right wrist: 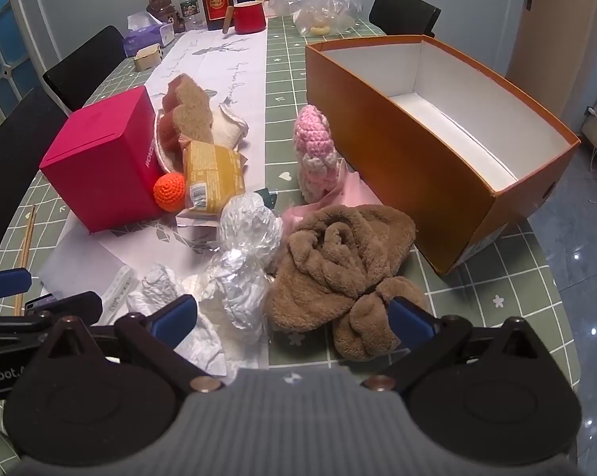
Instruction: Organize soft objects
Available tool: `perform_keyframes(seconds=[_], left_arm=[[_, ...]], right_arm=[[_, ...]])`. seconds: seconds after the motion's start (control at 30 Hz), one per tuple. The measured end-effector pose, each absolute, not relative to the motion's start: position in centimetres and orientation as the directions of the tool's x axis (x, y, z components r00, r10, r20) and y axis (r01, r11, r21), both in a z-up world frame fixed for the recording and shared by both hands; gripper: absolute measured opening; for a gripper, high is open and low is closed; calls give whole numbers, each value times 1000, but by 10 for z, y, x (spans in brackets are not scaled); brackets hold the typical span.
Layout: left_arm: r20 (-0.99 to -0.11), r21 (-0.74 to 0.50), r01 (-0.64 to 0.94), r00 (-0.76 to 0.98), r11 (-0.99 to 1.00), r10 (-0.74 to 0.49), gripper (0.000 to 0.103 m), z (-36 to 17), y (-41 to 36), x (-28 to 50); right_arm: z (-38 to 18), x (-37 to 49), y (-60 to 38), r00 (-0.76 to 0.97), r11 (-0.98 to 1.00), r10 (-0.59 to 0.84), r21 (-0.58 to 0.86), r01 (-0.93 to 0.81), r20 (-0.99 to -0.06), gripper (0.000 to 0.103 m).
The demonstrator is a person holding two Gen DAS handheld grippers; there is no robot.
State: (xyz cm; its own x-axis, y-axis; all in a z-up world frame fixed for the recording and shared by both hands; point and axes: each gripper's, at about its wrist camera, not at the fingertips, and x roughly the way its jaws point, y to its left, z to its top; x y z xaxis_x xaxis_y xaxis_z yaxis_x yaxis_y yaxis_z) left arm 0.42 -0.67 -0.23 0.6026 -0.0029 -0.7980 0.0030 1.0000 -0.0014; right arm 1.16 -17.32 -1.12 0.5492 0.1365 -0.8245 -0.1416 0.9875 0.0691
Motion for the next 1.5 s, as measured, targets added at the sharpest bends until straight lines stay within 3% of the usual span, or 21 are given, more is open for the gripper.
perform_keyframes(seconds=[1.5], left_arm=[[-795, -6, 7, 607, 1000, -9, 100, -3, -16, 4]], right_arm=[[-11, 11, -174, 550, 988, 136, 70, -139, -824, 100]])
